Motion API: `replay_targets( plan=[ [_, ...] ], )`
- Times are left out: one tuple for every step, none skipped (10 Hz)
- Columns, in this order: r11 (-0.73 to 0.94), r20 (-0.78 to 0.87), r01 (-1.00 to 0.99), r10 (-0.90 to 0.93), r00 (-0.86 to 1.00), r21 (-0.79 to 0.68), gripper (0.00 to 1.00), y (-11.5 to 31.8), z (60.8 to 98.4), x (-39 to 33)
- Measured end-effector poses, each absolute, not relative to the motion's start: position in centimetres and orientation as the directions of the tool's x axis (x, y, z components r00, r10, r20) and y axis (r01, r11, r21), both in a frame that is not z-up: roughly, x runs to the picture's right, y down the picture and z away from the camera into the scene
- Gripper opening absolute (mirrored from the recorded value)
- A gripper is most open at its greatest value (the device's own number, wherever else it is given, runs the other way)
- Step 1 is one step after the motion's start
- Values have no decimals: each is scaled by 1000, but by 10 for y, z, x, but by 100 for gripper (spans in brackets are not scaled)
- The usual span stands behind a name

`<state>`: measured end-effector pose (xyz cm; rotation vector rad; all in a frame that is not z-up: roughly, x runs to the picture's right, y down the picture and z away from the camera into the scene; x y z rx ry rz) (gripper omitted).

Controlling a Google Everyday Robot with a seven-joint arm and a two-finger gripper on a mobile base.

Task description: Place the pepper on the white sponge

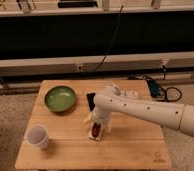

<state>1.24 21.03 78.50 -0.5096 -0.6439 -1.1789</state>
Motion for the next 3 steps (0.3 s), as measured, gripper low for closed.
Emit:
replay_targets(
  plan=[
    [317,691,948,-677,253,-36,80,207,785,15],
    [318,692,947,-676,252,-34,80,206,785,14],
    [315,694,949,-677,245,-28,80,205,785,11]
  ],
)
